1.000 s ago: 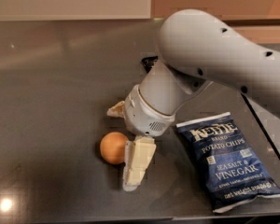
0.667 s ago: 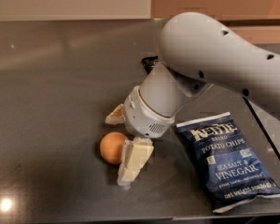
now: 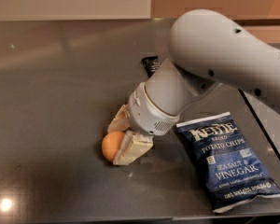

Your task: Move orange near rxbar chocolate

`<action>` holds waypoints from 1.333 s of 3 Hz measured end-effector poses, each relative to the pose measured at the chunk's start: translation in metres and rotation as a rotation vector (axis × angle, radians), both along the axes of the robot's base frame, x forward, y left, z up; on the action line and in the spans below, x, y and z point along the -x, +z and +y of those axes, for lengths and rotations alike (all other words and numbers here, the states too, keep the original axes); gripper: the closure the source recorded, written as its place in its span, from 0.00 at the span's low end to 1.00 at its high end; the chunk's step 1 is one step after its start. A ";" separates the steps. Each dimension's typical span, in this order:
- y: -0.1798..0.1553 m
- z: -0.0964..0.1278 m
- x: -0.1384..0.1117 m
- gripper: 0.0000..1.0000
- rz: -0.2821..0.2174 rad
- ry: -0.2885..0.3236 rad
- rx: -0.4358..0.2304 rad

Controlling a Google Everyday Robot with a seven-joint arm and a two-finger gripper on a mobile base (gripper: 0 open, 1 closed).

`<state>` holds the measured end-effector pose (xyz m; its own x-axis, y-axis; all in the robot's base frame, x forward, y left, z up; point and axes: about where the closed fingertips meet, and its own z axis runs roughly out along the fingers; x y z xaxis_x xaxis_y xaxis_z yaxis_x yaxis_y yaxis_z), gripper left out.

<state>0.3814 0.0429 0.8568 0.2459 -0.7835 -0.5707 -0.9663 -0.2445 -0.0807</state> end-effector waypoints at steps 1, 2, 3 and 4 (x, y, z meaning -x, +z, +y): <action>0.013 -0.010 -0.016 0.87 -0.027 -0.041 -0.016; 0.032 -0.030 -0.052 1.00 -0.058 -0.120 -0.037; 0.045 -0.059 -0.095 1.00 -0.085 -0.216 -0.033; 0.045 -0.086 -0.131 1.00 -0.101 -0.304 -0.014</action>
Offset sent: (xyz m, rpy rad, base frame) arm 0.1090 -0.0639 0.0592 0.0705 -0.0967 -0.2465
